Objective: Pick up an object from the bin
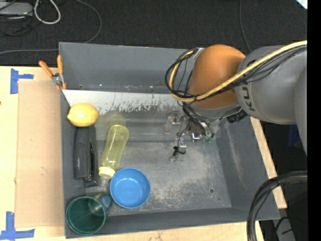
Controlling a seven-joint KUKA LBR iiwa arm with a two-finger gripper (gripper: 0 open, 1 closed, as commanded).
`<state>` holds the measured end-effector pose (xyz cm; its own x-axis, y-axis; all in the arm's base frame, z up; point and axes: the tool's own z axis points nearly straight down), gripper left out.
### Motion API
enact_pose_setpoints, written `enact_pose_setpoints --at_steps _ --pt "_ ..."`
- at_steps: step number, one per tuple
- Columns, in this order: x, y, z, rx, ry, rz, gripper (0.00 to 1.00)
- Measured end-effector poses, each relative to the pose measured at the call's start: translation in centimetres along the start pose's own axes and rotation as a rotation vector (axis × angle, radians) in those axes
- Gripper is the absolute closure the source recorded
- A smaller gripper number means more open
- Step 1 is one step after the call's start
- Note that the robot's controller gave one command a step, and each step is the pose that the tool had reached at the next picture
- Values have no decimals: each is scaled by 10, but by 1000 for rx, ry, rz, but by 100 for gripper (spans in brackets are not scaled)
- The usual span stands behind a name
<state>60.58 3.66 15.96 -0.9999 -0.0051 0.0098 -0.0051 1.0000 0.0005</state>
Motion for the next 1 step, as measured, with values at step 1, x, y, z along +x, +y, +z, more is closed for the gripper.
enact_pose_setpoints --at_steps 1 --pt "-2 0 -5 0 -8 1 0"
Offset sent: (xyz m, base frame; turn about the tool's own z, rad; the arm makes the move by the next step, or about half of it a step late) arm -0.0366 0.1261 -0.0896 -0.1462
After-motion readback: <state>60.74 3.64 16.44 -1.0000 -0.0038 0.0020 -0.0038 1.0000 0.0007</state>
